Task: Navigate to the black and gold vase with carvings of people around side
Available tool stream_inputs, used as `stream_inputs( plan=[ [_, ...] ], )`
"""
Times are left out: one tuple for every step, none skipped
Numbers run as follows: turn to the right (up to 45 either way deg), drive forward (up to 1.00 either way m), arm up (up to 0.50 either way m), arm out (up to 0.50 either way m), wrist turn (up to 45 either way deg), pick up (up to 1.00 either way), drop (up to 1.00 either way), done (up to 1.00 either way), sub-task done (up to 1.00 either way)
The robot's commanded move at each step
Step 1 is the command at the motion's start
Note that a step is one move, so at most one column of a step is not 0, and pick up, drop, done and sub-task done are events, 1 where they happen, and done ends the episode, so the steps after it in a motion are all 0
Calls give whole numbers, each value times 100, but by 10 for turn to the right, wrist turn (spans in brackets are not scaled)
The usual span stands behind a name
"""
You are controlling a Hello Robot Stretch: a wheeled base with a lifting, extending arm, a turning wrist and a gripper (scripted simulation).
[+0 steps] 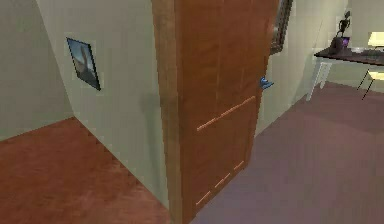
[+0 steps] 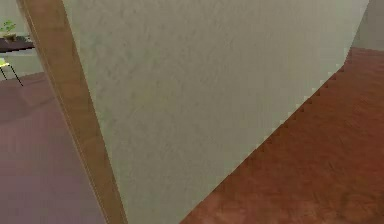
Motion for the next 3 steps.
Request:
stream_inputs(
  plan=[
    [60, 0, 0, 0, 0, 0, 0, 0, 0],
    [0, 55, 0, 0, 0, 0, 0, 0, 0],
    [360, 0, 0, 0, 0, 0, 0, 0, 0]
  ],
)
